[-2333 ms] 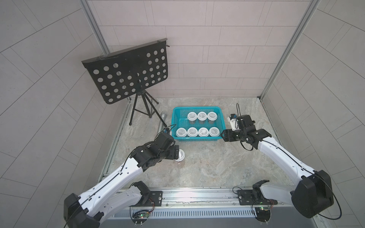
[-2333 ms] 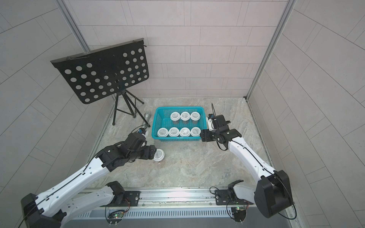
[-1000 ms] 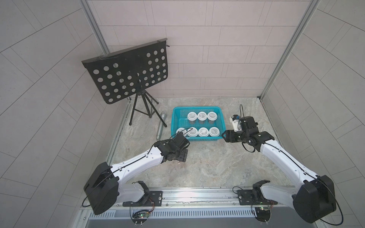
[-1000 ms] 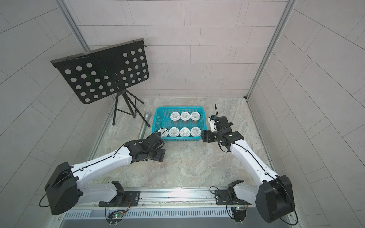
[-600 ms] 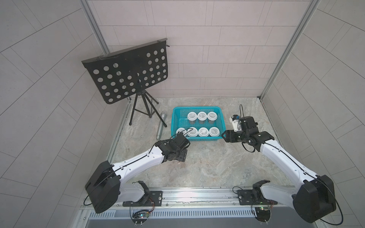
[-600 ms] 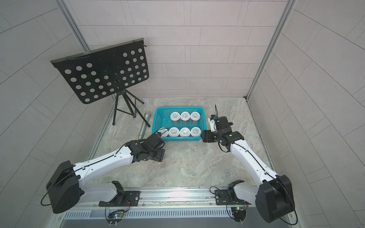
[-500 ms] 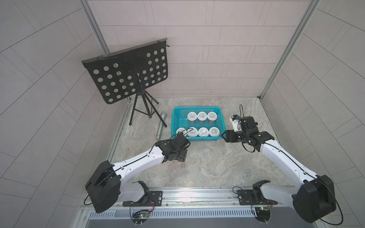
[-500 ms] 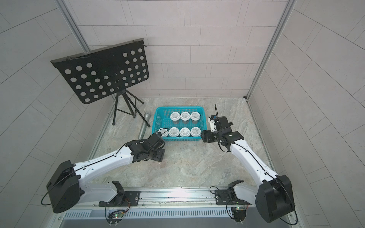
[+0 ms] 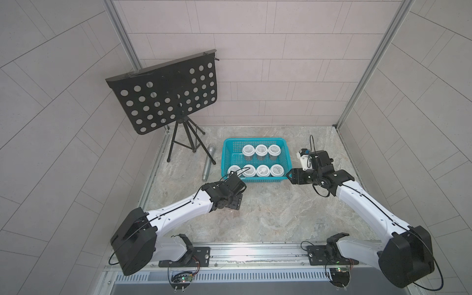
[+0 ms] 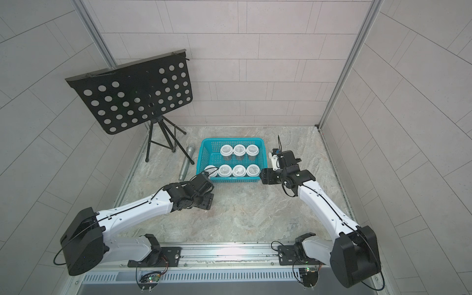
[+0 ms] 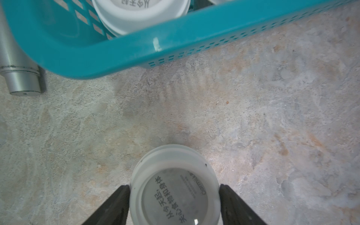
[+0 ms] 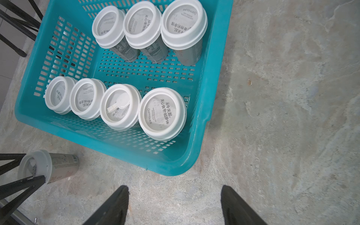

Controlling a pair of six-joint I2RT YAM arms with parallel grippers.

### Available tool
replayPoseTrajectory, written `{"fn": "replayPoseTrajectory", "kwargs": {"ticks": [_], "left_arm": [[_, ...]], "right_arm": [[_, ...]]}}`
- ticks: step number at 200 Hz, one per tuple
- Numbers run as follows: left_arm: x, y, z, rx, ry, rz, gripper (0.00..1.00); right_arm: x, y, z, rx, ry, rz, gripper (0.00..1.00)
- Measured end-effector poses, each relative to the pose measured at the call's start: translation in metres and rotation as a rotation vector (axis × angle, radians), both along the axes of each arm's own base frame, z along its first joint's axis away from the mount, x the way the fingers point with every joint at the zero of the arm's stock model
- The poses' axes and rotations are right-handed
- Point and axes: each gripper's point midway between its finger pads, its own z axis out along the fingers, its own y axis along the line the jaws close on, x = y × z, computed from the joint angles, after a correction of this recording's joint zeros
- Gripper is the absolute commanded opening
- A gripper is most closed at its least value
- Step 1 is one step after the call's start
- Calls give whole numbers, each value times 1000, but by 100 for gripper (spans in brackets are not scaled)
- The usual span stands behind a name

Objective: Put the yogurt in the basket
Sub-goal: Pick up the yogurt from the center of the board.

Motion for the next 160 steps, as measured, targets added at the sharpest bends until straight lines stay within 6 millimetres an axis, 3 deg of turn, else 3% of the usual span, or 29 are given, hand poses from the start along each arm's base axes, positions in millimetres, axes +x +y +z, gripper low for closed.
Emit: {"fn": "replayPoseTrajectory", "kwargs": {"ticks": [51, 115, 160], "left_arm": [[1, 0, 1, 1, -9, 2, 69], [-4, 6, 4, 10, -2, 2, 68], [-4, 8, 33, -9, -34, 11, 68]], "right_arm": [[0, 0, 0, 0, 1, 0, 78], [0, 0, 0, 0, 1, 0, 78], [0, 0, 0, 2, 2, -3, 78]]}}
